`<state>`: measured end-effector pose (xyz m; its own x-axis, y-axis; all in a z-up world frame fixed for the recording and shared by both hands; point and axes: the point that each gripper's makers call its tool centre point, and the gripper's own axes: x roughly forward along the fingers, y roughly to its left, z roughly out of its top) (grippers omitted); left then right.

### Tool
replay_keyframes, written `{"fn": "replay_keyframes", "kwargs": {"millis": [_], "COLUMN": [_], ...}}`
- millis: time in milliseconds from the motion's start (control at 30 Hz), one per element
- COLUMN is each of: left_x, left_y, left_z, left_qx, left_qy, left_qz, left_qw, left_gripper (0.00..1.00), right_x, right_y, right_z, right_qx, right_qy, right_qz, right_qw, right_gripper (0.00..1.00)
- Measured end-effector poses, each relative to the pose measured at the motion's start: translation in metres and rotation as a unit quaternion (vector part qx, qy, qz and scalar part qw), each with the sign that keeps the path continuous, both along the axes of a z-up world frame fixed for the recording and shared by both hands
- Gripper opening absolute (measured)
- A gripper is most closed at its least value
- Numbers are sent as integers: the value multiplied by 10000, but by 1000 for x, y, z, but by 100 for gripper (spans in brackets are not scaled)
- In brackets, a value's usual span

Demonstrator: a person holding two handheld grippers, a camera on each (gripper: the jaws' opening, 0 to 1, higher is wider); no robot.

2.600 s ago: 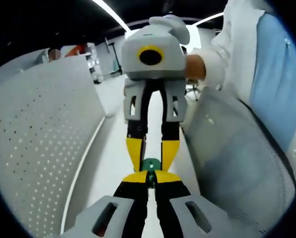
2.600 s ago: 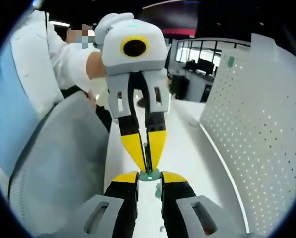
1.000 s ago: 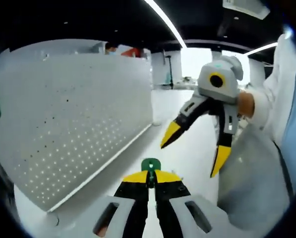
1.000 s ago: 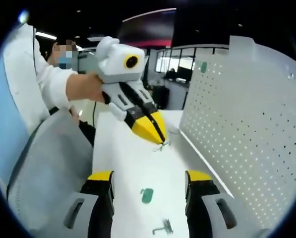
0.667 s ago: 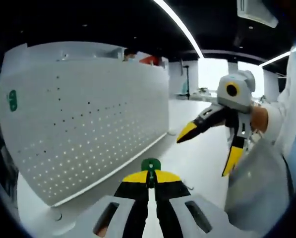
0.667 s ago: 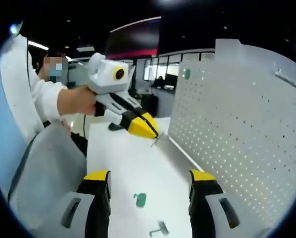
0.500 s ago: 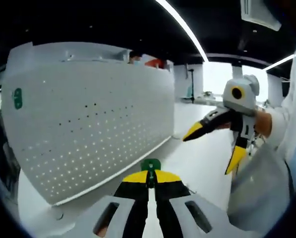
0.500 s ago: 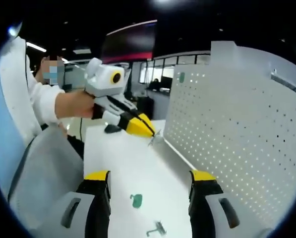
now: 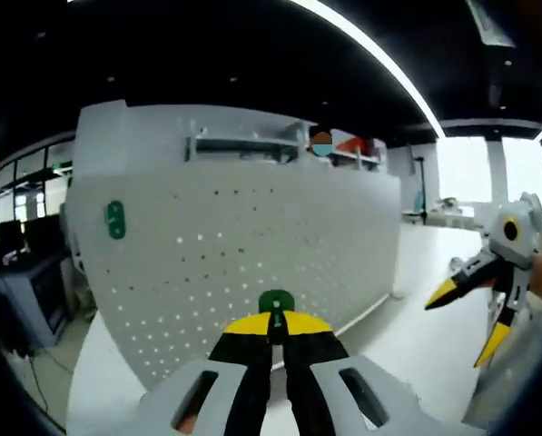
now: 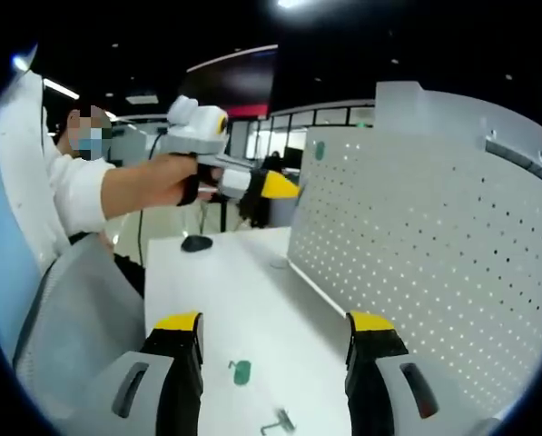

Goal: Insert the hook assembly into the mounting plate slot until the hook locks in place.

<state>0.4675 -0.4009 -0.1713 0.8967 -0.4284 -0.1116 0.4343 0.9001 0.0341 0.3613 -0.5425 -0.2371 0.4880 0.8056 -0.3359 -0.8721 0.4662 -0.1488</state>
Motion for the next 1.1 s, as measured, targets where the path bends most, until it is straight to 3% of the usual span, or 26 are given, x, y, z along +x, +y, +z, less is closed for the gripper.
{"fn": "replay_keyframes", "kwargs": {"millis": [367, 767, 1100], "left_x": [28, 56, 78], "left_y": [16, 42, 62], "left_z": [29, 67, 78], "left_qx": [-84, -285, -309], "left_qy": [-455, -1055, -1407], "left_qz": [555, 1216, 1593], "left_qw": [9974, 9865, 9766], "left_gripper": [3, 3, 3], "right_x": [3, 5, 9], "right_y": [-5, -16, -20], "right_z": [3, 0, -1], "right_qx": [57, 59, 63], "right_qy": [-38, -8, 16], "right_qz": [-78, -235, -291], "right_qw": [9999, 9997, 9996], "right_gripper": [64, 64, 64]}}
